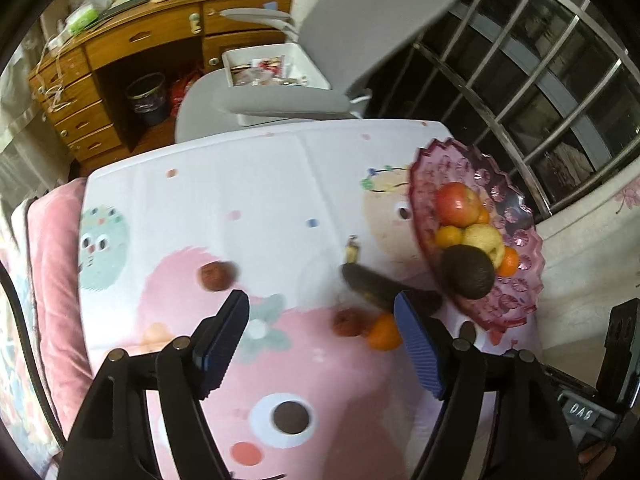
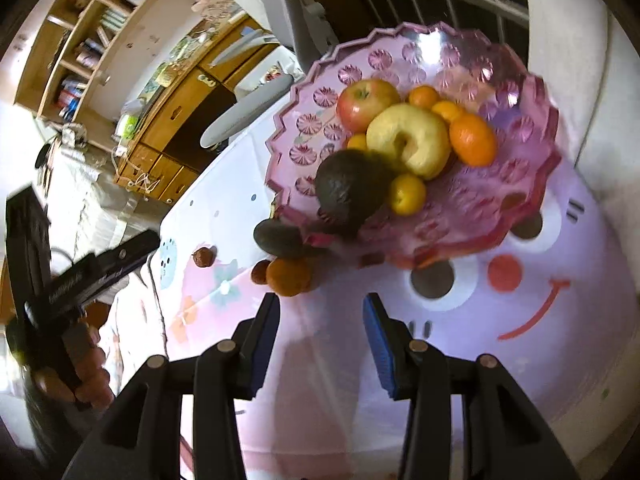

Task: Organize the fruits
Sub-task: 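Grasp a brown lychee with the left tool while the right tool grasps an orange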

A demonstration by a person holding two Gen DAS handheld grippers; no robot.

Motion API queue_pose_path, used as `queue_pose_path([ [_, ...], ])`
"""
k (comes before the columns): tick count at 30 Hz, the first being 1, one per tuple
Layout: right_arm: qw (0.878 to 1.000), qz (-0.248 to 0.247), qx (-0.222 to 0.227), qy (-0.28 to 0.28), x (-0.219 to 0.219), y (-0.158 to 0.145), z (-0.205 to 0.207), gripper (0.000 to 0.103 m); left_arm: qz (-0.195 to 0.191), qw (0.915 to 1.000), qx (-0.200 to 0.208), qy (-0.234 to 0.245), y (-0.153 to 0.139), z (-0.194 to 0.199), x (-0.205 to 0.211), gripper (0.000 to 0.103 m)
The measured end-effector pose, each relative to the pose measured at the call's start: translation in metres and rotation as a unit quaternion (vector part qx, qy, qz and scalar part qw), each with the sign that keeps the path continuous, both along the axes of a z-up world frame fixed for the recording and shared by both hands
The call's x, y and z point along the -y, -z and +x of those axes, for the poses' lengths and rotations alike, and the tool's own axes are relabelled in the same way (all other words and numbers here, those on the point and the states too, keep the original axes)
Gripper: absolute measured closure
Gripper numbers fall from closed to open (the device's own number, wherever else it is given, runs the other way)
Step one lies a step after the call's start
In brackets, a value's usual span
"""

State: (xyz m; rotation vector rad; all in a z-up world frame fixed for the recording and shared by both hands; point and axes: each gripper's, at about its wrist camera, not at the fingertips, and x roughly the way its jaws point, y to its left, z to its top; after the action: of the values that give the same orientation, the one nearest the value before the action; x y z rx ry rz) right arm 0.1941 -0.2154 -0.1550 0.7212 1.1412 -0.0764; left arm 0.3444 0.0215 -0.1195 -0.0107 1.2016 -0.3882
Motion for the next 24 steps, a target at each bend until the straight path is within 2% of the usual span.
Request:
queue_pose_path([
  [6,0.999,0.023,-0.013,0.031,-0.025,0.001,0.009,0.057,0.007,1.0,-0.002,-0.005,0.006,0.002,-0.044,0.029],
  [12,0.996,0.04,-0.034,0.069,-0.046,0.01,0.025,0.052,0.018,0.9998,-0.004,-0.009,0.025,0.013,-0.07,0.029],
  [19,0.985,0.039,-0.084,0.148,-0.052,0.04,0.041,0.052,0.018,0.9997,-0.004,-0.017,0.061,0.031,-0.08,0.029],
  [24,0.979,0.04,-0.105,0.172,-0.054,0.056,0.05,0.052,0.002,0.9996,-0.011,-0.026,0.086,0.042,-0.08,0.029],
])
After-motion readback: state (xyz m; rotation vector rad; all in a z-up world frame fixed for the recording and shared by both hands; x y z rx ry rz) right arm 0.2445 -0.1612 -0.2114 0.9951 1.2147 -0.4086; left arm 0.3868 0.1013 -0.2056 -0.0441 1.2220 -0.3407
